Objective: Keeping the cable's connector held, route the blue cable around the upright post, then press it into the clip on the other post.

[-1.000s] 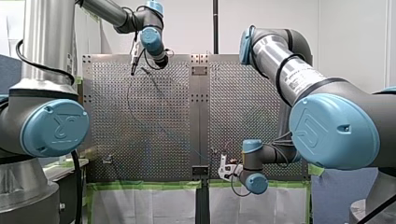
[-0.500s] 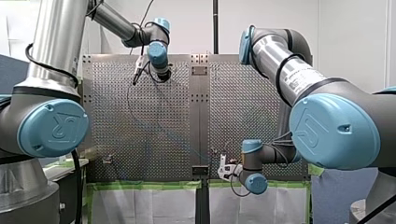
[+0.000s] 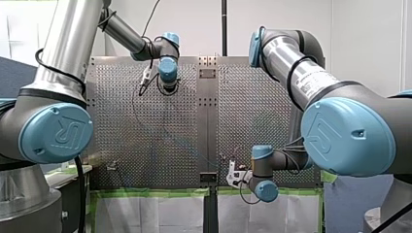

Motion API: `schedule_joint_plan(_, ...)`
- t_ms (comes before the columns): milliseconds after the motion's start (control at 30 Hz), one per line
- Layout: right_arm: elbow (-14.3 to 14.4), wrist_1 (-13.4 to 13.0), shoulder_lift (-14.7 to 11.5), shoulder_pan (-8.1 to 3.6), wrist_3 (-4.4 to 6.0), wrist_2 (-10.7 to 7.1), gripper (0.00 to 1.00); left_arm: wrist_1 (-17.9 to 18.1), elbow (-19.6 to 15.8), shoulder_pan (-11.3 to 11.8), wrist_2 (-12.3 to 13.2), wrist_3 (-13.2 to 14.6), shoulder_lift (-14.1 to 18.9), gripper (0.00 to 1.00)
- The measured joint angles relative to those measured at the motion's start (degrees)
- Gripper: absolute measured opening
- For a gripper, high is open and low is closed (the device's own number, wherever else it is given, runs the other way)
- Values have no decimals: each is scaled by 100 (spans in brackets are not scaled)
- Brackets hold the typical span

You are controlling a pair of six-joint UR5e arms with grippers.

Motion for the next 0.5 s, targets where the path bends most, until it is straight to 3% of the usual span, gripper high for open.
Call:
schedule_joint_plan(300, 0, -9, 0, -2, 1, -4, 0, 462, 0, 73, -286, 149, -118, 99)
schedule_joint_plan(500, 0, -10, 0, -1, 1, -4, 0, 740, 6, 124, -310, 227, -146, 99)
